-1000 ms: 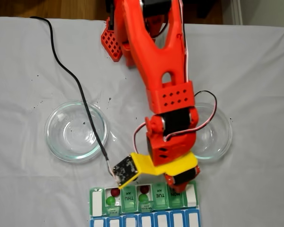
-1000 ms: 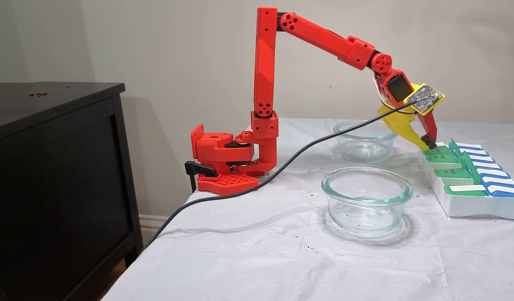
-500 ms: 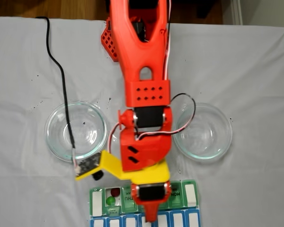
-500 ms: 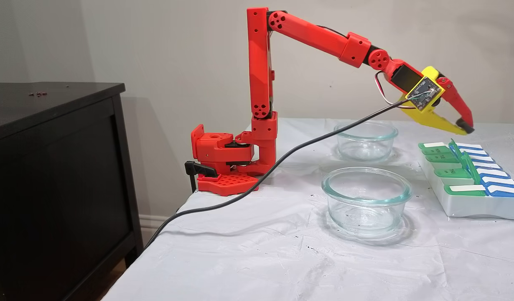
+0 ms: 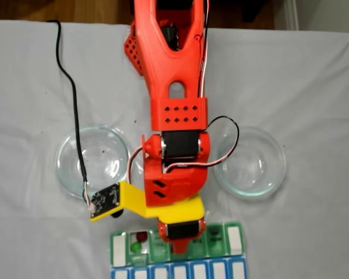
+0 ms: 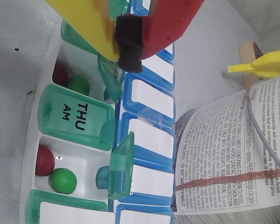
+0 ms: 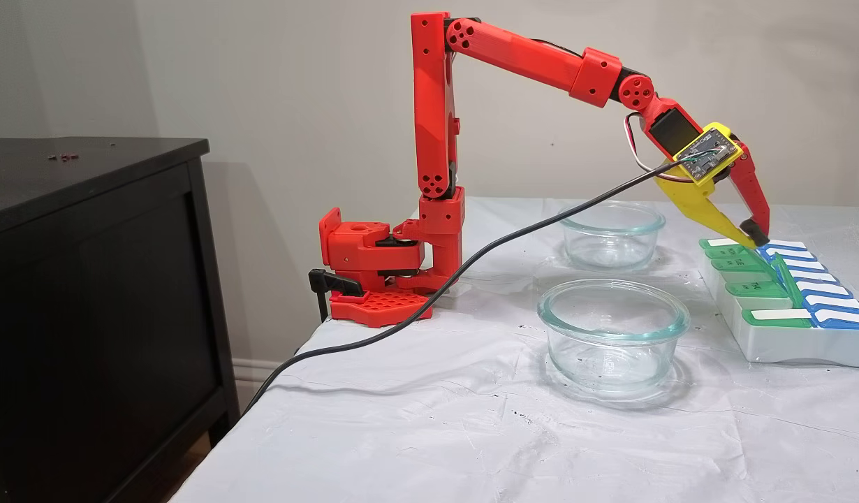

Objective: Sort medicines into box.

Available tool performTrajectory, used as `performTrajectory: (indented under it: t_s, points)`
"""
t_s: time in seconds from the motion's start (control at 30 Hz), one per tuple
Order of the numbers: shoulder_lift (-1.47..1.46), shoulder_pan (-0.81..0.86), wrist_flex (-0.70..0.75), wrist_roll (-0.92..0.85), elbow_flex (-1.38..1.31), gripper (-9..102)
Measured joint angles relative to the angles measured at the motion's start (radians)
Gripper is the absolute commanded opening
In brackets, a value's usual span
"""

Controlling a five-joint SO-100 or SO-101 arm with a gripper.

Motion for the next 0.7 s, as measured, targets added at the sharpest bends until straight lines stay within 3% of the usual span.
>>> performTrajectory:
  t_s: [0.13, 0.37, 0.7]
  points:
    - [0.0, -0.002, 0.054, -0.009, -0.006, 0]
    - [-0.049, 0.005, 0.298, 0.064, -0.135, 0]
    - [-0.081, 0.017, 0.324, 0.077, -0.158, 0]
